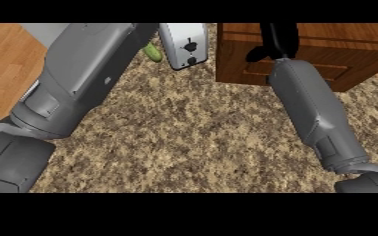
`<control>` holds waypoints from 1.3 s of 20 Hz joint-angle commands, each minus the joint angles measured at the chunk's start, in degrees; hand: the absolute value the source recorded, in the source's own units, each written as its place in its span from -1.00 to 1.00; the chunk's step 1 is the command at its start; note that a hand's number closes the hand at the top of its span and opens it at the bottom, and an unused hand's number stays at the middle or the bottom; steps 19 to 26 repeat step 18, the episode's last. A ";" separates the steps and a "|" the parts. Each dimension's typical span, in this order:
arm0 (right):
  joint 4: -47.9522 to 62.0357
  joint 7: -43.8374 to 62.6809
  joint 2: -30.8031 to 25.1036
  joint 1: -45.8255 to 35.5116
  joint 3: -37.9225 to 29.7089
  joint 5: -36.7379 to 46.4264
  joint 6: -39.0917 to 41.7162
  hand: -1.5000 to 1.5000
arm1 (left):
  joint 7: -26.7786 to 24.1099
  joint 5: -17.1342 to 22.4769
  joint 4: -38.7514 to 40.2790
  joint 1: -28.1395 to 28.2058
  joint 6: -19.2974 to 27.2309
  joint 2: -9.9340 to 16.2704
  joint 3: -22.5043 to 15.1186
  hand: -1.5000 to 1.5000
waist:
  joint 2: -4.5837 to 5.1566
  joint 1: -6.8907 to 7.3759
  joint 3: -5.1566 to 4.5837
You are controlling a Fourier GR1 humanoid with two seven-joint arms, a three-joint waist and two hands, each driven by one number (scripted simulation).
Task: Pick up the can, place it into the drawer and close the drawer
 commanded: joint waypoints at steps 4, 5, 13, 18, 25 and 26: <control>7.08 -1.86 -1.49 -7.43 -2.42 -0.17 -2.42 -1.00 | 0.71 -0.48 -6.49 7.68 -1.65 3.07 -0.82 -1.00 | 0.08 1.04 -0.05; 8.26 -0.78 -1.26 -7.95 -2.67 0.25 -3.69 -1.00 | 5.34 -0.39 -7.43 2.30 -0.55 3.82 -0.58 -1.00 | 0.07 1.31 0.01; 8.04 -6.42 -0.04 -13.07 -8.26 -6.79 -0.75 -1.00 | 5.16 -0.36 -13.60 8.47 -1.79 5.69 -0.96 -1.00 | 0.27 1.79 0.07; 9.24 -10.00 0.09 -12.92 -9.64 -7.88 -0.77 -1.00 | 5.17 -0.68 -18.96 14.69 -1.60 6.76 -1.98 -1.00 | -0.04 1.76 0.00; 9.24 -10.00 0.09 -12.92 -9.64 -7.88 -0.77 -1.00 | 5.17 -0.68 -18.96 14.69 -1.60 6.76 -1.98 -1.00 | -0.04 1.76 0.00; 9.24 -10.00 0.09 -12.92 -9.64 -7.88 -0.77 -1.00 | 5.17 -0.68 -18.96 14.69 -1.60 6.76 -1.98 -1.00 | -0.04 1.76 0.00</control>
